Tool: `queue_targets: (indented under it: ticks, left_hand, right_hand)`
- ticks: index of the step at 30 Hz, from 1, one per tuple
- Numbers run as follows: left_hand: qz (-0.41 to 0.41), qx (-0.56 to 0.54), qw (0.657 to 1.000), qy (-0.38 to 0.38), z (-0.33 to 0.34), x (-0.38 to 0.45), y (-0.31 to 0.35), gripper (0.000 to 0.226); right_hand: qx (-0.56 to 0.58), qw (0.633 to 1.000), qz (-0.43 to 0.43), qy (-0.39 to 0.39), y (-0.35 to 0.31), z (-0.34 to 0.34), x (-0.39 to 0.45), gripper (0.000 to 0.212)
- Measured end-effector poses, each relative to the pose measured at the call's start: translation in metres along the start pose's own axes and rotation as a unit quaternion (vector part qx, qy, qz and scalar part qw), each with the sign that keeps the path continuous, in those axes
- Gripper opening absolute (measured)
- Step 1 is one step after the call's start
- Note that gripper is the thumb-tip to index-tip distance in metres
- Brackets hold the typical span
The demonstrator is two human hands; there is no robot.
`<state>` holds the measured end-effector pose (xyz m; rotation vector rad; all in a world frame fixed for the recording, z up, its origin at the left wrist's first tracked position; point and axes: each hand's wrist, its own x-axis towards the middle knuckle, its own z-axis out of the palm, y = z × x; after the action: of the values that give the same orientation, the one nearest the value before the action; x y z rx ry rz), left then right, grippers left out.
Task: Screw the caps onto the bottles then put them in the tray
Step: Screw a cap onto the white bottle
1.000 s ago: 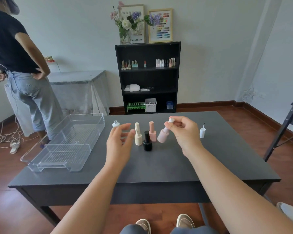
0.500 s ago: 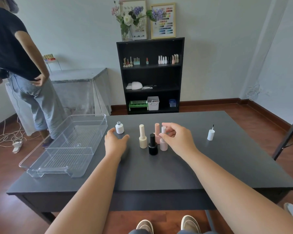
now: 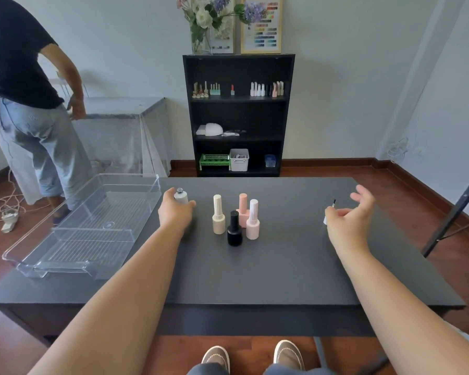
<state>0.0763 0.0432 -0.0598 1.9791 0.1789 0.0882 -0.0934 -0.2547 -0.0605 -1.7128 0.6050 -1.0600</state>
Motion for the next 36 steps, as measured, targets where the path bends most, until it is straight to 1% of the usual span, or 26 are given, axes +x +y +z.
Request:
queue_targets:
  ticks: [3,5,8,10,12,14,16,18,20,23,24,25,28,29,30,32,33,36]
  left_hand:
    - [0.003,-0.017,1.0,0.011,0.003,0.0,-0.002,0.06]
    - [0.028,0.004,1.0,0.011,0.005,-0.002,-0.004,0.056]
    - [0.06,0.035,0.998,0.004,0.003,-0.009,-0.005,0.049]
    - [0.075,0.017,0.997,0.003,0.0,-0.017,-0.007,0.041]
    - [0.086,-0.024,0.996,0.003,-0.007,-0.031,-0.009,0.033]
    - [0.091,-0.056,0.994,0.002,-0.015,-0.05,-0.013,0.029]
    - [0.091,-0.081,0.993,0.004,-0.023,-0.071,-0.017,0.031]
    - [0.107,-0.104,0.989,0.004,-0.027,-0.094,-0.021,0.039]
    - [0.13,-0.126,0.983,-0.003,-0.027,-0.115,-0.023,0.044]
    - [0.173,-0.129,0.976,-0.03,-0.021,-0.14,-0.021,0.041]
    - [0.191,-0.115,0.974,-0.047,-0.018,-0.146,-0.02,0.039]
    - [0.212,-0.098,0.97,-0.069,-0.015,-0.151,-0.019,0.037]
    - [0.273,-0.057,0.951,-0.132,-0.004,-0.16,-0.013,0.033]
    - [0.286,-0.05,0.946,-0.144,0.0,-0.16,-0.011,0.033]
    - [0.294,-0.046,0.942,-0.153,0.003,-0.159,-0.009,0.033]
    - [0.298,-0.039,0.94,-0.16,0.009,-0.157,-0.007,0.034]
    - [0.295,-0.035,0.941,-0.161,0.011,-0.155,-0.007,0.034]
    - [0.286,-0.025,0.945,-0.157,0.014,-0.152,-0.009,0.035]
  right_hand:
    - [-0.036,0.997,0.057,-0.027,0.012,-0.001,0.004,0.066]
    - [-0.053,0.992,0.093,-0.06,0.018,0.001,0.006,0.072]
    - [-0.106,0.981,0.12,-0.106,0.019,0.003,0.011,0.075]
    - [-0.135,0.978,0.121,-0.106,0.018,0.005,0.013,0.066]
    - [-0.147,0.979,0.107,-0.093,0.016,0.005,0.011,0.05]
    - [-0.101,0.986,0.091,-0.091,0.014,0.002,0.005,0.033]
    - [-0.003,0.992,0.089,-0.094,0.011,-0.002,-0.006,0.02]
    - [0.072,0.987,0.095,-0.105,0.005,-0.007,-0.018,0.019]
    - [0.113,0.98,0.095,-0.131,0.0,-0.01,-0.031,0.019]
    - [0.168,0.964,0.09,-0.184,-0.009,-0.008,-0.051,0.007]
    - [0.175,0.96,0.089,-0.199,-0.012,-0.008,-0.057,0.006]
    - [0.177,0.957,0.086,-0.215,-0.015,-0.008,-0.062,0.01]
    - [0.178,0.947,0.078,-0.257,-0.021,-0.01,-0.07,0.033]
    - [0.178,0.945,0.077,-0.265,-0.022,-0.012,-0.071,0.033]
    - [0.179,0.943,0.078,-0.271,-0.023,-0.013,-0.072,0.028]
    - [0.18,0.938,0.081,-0.285,-0.024,-0.014,-0.072,0.011]
    - [0.181,0.935,0.079,-0.294,-0.023,-0.015,-0.072,0.01]
    - [0.174,0.927,0.062,-0.326,-0.023,-0.014,-0.074,0.016]
